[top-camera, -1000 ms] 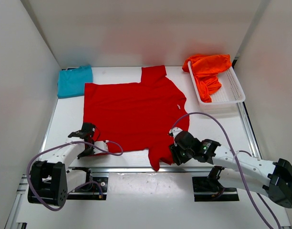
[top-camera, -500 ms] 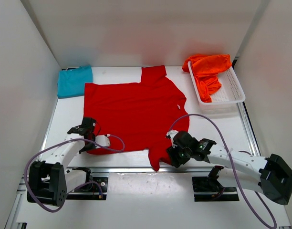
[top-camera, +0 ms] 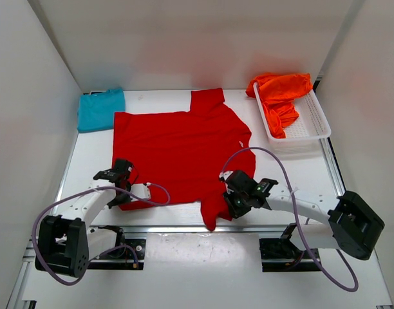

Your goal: Fold and stack the t-shirts

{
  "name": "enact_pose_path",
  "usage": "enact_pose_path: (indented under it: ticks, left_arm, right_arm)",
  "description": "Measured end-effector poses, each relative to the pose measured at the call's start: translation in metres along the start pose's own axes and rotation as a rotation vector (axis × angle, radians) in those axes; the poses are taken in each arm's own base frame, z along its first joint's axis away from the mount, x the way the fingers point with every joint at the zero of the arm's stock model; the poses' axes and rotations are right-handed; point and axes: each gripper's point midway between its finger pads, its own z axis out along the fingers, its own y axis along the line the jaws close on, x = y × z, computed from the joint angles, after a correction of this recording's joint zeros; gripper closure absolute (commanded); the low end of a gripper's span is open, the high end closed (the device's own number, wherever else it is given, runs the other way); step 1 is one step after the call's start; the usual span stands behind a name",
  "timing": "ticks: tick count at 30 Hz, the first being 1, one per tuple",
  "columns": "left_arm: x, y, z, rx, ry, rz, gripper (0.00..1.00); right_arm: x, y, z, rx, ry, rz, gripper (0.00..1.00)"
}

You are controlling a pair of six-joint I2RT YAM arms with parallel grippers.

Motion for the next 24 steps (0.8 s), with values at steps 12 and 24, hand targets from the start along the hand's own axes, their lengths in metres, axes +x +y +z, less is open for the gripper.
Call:
enact_pose_path:
  ticks: [12,24]
  left_arm:
    - [0.005,0.028,-0.015,-0.029,-0.020,-0.165,1.00]
    - [-0.004,0.089,-0.014,-0.020,-0.029,-0.401,1.00]
  right_arm:
    - [-0.043,-0.025,-0.044,-0.005,-0.228,0.163,1.00]
    - [-0.136,-0.087,-0.046,0.016,-0.272,0.183,1.00]
